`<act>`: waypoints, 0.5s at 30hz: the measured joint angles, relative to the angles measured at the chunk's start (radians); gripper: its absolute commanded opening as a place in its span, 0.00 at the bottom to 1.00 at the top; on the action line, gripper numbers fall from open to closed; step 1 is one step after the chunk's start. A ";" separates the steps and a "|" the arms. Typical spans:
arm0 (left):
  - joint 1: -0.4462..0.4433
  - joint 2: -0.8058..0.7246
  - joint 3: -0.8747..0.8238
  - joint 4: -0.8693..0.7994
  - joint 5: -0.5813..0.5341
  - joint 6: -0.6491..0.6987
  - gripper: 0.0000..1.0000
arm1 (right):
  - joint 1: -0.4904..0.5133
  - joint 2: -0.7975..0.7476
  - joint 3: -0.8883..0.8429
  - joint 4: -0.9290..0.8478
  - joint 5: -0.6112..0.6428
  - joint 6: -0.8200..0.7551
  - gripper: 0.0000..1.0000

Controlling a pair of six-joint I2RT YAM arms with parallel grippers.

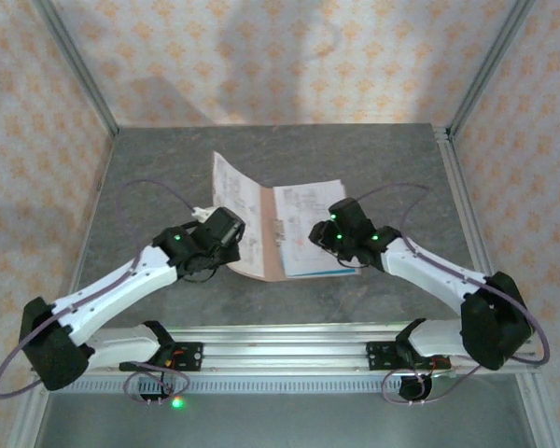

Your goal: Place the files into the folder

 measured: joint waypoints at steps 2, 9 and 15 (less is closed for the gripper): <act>0.000 -0.039 0.025 -0.068 -0.044 0.018 0.00 | -0.029 -0.022 -0.049 -0.002 0.002 0.012 0.47; 0.000 -0.018 0.155 -0.275 -0.156 0.118 0.00 | -0.042 -0.065 -0.150 -0.042 0.005 0.036 0.47; 0.000 0.175 0.301 -0.346 -0.188 0.213 0.00 | -0.042 -0.071 -0.148 -0.041 0.005 0.040 0.46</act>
